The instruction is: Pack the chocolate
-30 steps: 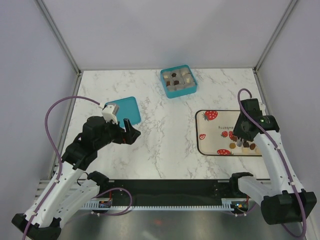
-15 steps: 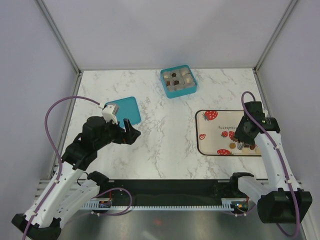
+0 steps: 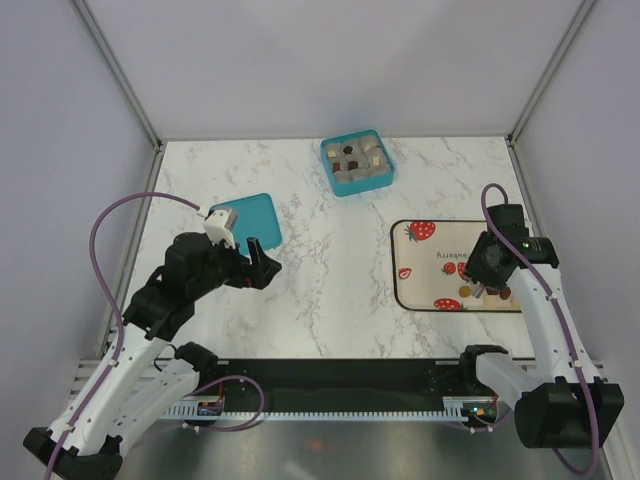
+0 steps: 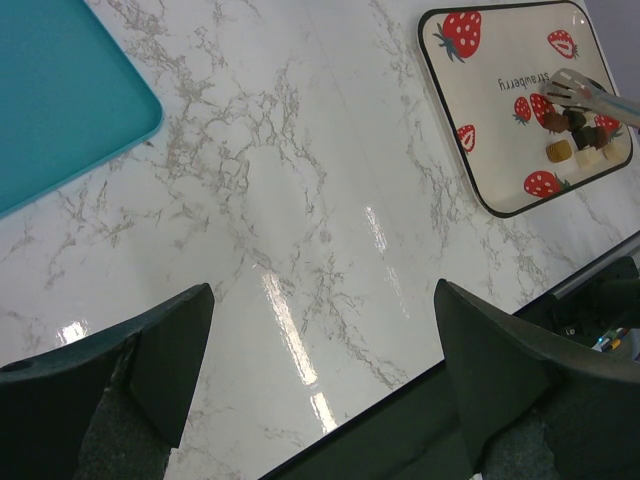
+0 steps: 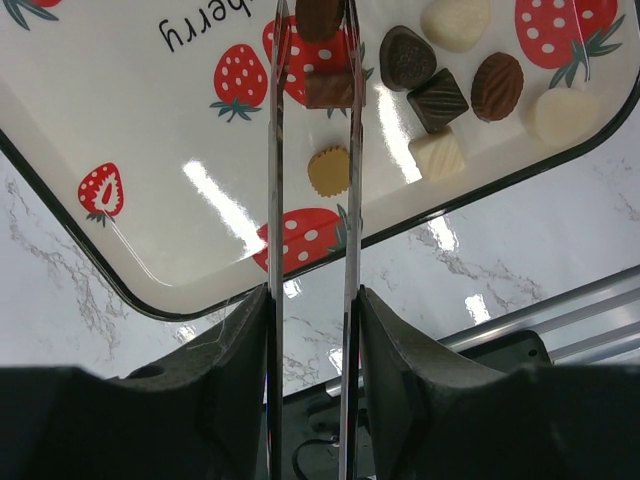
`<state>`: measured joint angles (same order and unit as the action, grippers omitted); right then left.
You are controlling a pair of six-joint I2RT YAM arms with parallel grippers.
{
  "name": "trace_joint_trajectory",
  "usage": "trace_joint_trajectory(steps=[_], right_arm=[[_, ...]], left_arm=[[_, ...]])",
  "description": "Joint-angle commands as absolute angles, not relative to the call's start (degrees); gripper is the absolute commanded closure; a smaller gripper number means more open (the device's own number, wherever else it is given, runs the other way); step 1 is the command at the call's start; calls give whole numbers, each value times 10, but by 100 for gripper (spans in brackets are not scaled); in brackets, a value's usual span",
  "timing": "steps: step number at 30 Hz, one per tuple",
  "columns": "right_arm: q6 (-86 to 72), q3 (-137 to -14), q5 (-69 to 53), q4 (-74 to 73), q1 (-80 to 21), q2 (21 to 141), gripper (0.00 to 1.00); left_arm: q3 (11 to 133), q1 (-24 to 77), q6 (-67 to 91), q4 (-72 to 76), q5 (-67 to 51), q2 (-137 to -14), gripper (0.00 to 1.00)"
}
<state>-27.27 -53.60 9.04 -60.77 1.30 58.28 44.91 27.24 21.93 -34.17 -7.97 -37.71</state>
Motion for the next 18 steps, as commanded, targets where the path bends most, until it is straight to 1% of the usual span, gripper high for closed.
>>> trace_joint_trajectory(steps=[1,11,18], right_arm=[[-268,-533,71,-584,15,583,54],[-263,-531,70,-574,15,595,56],[-252,-547,63,-561,14,597,63]], left_arm=[[448,272,200,-330,-87,-373,1],[448,272,200,-330,-87,-375,1],[448,272,200,-330,-86,-376,1]])
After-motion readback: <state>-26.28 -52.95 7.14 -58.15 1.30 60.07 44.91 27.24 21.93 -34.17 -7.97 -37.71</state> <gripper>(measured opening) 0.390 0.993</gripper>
